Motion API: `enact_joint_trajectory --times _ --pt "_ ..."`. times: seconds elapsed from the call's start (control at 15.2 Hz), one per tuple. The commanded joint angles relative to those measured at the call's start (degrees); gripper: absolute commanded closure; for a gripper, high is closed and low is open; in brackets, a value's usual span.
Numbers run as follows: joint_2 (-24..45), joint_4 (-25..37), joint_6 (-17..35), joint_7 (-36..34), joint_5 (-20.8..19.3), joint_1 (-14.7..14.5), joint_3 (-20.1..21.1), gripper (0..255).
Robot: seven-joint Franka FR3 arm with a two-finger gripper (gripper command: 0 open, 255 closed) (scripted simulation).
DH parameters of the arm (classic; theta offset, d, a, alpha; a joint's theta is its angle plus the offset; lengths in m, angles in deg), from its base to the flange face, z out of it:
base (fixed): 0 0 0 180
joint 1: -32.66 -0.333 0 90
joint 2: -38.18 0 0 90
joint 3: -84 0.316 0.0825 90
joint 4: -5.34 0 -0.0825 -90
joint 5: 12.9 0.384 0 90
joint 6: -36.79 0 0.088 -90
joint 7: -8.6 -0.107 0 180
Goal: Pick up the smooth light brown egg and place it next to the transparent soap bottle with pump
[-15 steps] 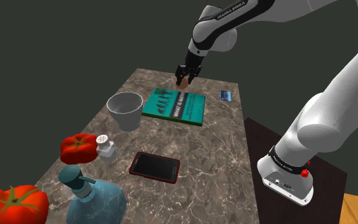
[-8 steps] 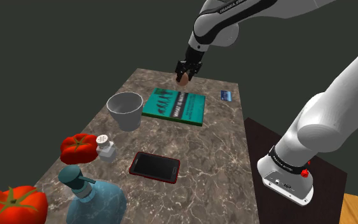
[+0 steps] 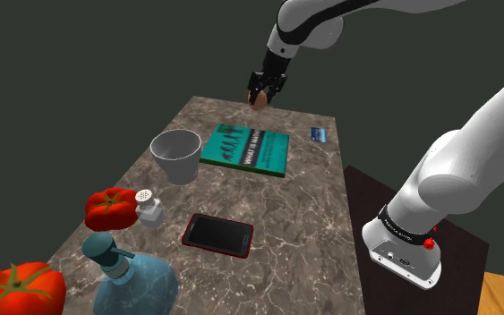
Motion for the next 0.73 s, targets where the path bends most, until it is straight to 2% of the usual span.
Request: enact_joint_trajectory --times 0.0,0.66 --pt "-0.6 1.0 -1.5 -0.5 -0.4 0.1 0.0 255" --pt "-2.8 6.5 -9.0 -2.6 -1.8 0.4 -0.1 255"
